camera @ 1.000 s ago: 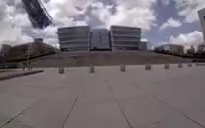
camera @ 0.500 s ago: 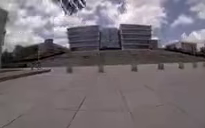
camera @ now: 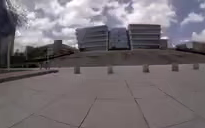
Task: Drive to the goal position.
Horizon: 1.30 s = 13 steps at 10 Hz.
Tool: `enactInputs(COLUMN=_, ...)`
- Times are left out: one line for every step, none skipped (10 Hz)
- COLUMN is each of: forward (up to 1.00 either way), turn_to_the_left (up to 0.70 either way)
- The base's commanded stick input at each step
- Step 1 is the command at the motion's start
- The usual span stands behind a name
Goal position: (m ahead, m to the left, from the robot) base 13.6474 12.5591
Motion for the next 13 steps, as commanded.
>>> enactInputs(forward=0.70, turn_to_the_left=0.00)
enactInputs(forward=0.70, turn_to_the_left=0.00)
enactInputs(forward=0.70, turn_to_the_left=0.00)
enactInputs(forward=0.70, turn_to_the_left=0.00)
enactInputs(forward=0.70, turn_to_the_left=0.00)
enactInputs(forward=0.70, turn_to_the_left=0.00)
enactInputs(forward=0.70, turn_to_the_left=0.00)
enactInputs(forward=0.70, turn_to_the_left=0.00)
enactInputs(forward=0.70, turn_to_the_left=0.00)
enactInputs(forward=0.70, turn_to_the_left=0.00)
enactInputs(forward=0.70, turn_to_the_left=0.00)
enactInputs(forward=0.70, turn_to_the_left=0.00)
enactInputs(forward=0.70, turn_to_the_left=0.00)
